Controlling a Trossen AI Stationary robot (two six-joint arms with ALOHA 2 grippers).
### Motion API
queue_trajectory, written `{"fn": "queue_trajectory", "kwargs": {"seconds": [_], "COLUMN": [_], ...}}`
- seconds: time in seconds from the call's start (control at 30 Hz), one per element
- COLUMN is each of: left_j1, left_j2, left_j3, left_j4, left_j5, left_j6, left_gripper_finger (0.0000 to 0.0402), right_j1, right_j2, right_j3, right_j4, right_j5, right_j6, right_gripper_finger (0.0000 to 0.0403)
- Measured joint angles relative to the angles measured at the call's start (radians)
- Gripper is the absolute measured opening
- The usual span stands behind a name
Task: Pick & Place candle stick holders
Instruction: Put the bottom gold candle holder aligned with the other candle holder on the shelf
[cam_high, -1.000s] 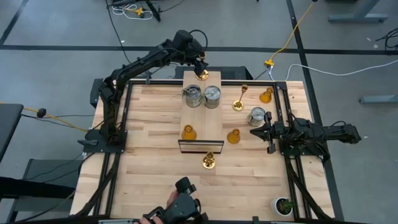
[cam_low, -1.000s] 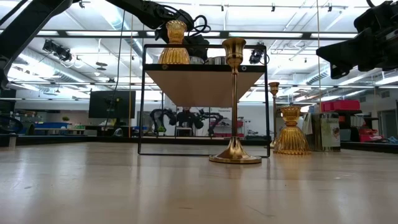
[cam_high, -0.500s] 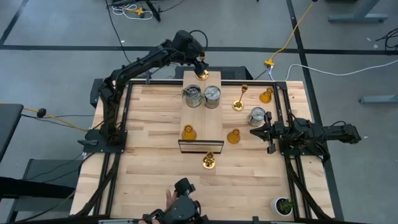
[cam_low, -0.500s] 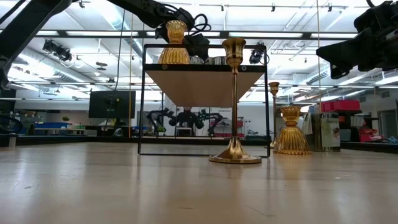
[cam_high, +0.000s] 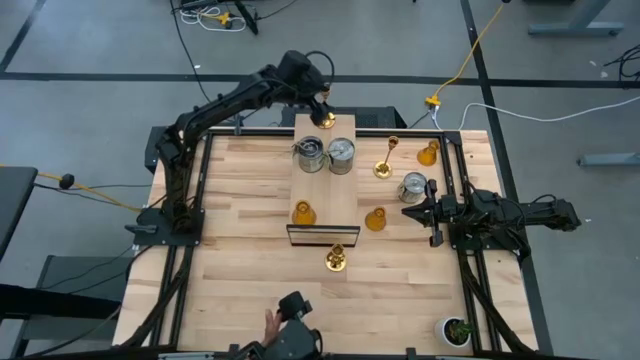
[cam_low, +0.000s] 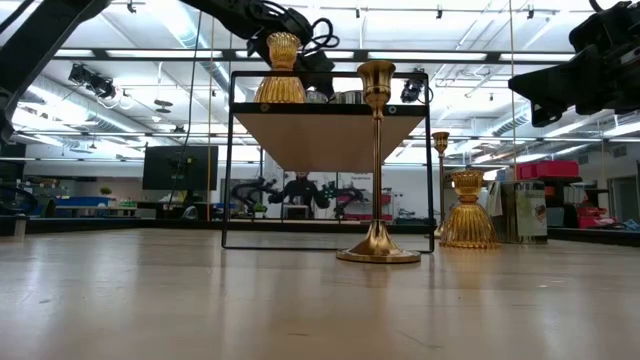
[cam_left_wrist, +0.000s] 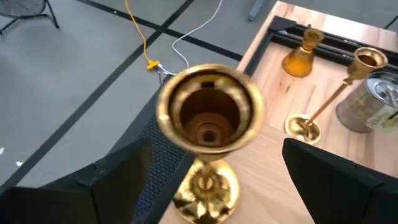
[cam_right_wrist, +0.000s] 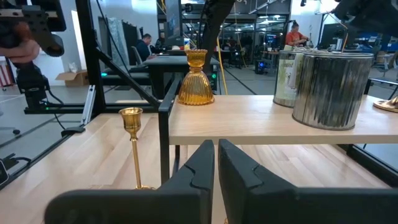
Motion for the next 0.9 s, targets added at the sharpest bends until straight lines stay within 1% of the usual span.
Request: {"fn": "queue_trajectory", "kwargs": {"seconds": [0.1,0.27,0.53,0.9], "left_j1": [-0.002,-0.007,-0.032,-0.087], "left_j2": [-0.008,-0.041,-0.105,-0.191], "left_j3": [0.0,0.0,0.0,0.0], "left_j4": [-0.012,-0.026,-0.136,-0.166], "left_j5": [-0.002,-0.04,-0.104,-0.116], "left_j6": [0.0,0.001,0.001,0.001], "left_gripper_finger": [0.037,0.037,0.0369,0.0369], "right_j1": [0.0,0.0,0.0,0.0], "right_j2": [0.0,0.0,0.0,0.0], "right_j3": [0.0,0.0,0.0,0.0], "right_j4": [0.0,0.0,0.0,0.0], "right_j5": [0.0,0.003,0.003,-0.002], "right_j6": [0.0,0.0,0.0,0.0], "right_gripper_finger": [0.0027,0.0027,0.0027,0.0027]}}
